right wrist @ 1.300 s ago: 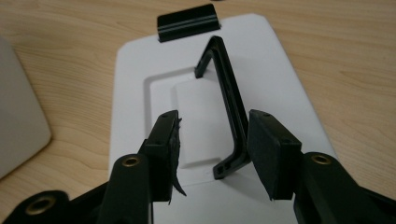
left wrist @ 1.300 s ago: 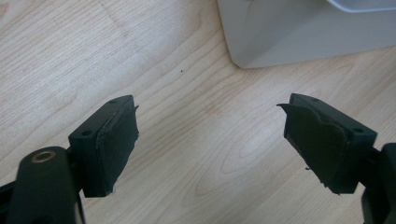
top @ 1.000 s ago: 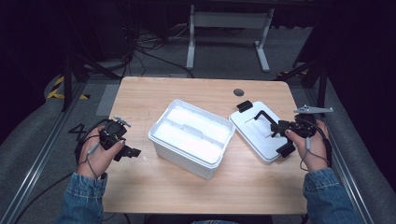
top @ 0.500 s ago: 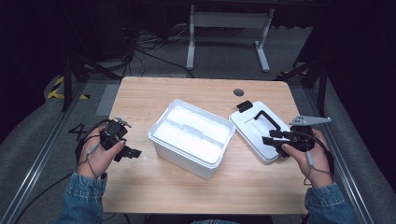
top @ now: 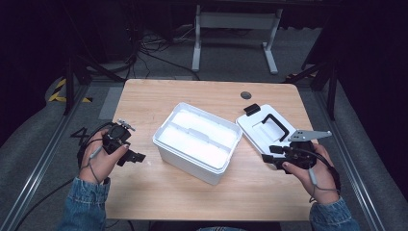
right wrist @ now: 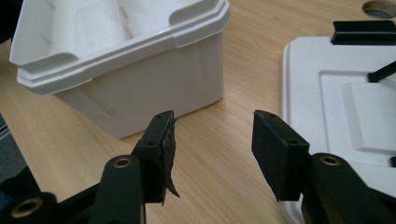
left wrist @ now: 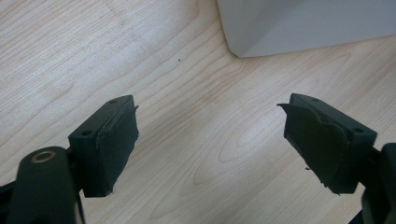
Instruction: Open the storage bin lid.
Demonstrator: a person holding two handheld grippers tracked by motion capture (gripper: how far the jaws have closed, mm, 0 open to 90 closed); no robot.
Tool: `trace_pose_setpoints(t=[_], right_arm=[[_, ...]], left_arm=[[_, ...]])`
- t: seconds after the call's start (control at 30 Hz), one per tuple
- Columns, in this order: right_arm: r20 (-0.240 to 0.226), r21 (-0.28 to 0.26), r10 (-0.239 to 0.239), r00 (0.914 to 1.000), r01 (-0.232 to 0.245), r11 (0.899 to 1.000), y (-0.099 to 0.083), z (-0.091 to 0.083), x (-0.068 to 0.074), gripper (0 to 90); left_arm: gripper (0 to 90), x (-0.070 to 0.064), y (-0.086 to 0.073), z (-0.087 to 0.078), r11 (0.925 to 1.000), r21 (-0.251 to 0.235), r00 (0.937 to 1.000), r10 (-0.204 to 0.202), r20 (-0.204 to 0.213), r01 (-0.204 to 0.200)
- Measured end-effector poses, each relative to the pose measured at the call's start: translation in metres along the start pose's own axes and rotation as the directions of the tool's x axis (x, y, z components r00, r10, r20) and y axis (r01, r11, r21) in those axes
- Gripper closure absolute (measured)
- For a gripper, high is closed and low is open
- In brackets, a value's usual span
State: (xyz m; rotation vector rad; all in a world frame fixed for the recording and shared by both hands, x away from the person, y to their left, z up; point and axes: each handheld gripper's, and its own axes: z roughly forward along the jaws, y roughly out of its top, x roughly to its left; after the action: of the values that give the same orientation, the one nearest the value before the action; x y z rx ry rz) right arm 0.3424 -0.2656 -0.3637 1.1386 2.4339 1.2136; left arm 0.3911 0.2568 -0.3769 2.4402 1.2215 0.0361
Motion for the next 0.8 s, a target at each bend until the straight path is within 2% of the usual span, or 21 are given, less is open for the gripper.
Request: trace_pose_setpoints(t=[0.03, 0.1, 0.17, 0.37, 0.7, 0.8], right_arm=[[-0.003, 0.011, -0.007, 1.0, 0.007, 1.0, -0.001, 0.001, 0.001, 50.3], [-0.011, 0.04, -0.019, 0.9998, 0.02, 0.999, -0.003, 0.007, 0.003, 50.3], [-0.013, 0.048, -0.021, 0.9997, 0.021, 0.999, -0.004, 0.009, 0.004, 50.3], [-0.041, 0.093, -0.039, 0.9984, 0.043, 0.995, -0.014, 0.031, 0.006, 50.3], [-0.059, 0.1, -0.051, 0.997, 0.057, 0.993, -0.025, 0.051, 0.008, 50.3], [-0.066, 0.107, -0.055, 0.9963, 0.062, 0.992, -0.029, 0.058, 0.008, 50.0]], left_arm=[[18.5, 0.0, 0.0, 0.0, 1.0, 0.003, 0.9999, 0.006, -0.011, -0.006], [18.5, 0.0, 0.0, 0.0, 1.0, 0.002, 1.0, -0.001, -0.001, 0.001], [18.5, 0.0, 0.0, 0.0, 1.0, 0.004, 1.0, -0.001, -0.001, 0.001], [18.5, 0.001, 0.0, 0.001, 1.0, 0.007, 1.0, 0.006, -0.006, -0.006], [18.5, 0.0, 0.001, 0.003, 0.9999, 0.016, 1.0, 0.003, -0.004, -0.003], [18.5, 0.001, 0.001, 0.002, 0.9997, 0.018, 0.9997, 0.017, -0.017, -0.017]])
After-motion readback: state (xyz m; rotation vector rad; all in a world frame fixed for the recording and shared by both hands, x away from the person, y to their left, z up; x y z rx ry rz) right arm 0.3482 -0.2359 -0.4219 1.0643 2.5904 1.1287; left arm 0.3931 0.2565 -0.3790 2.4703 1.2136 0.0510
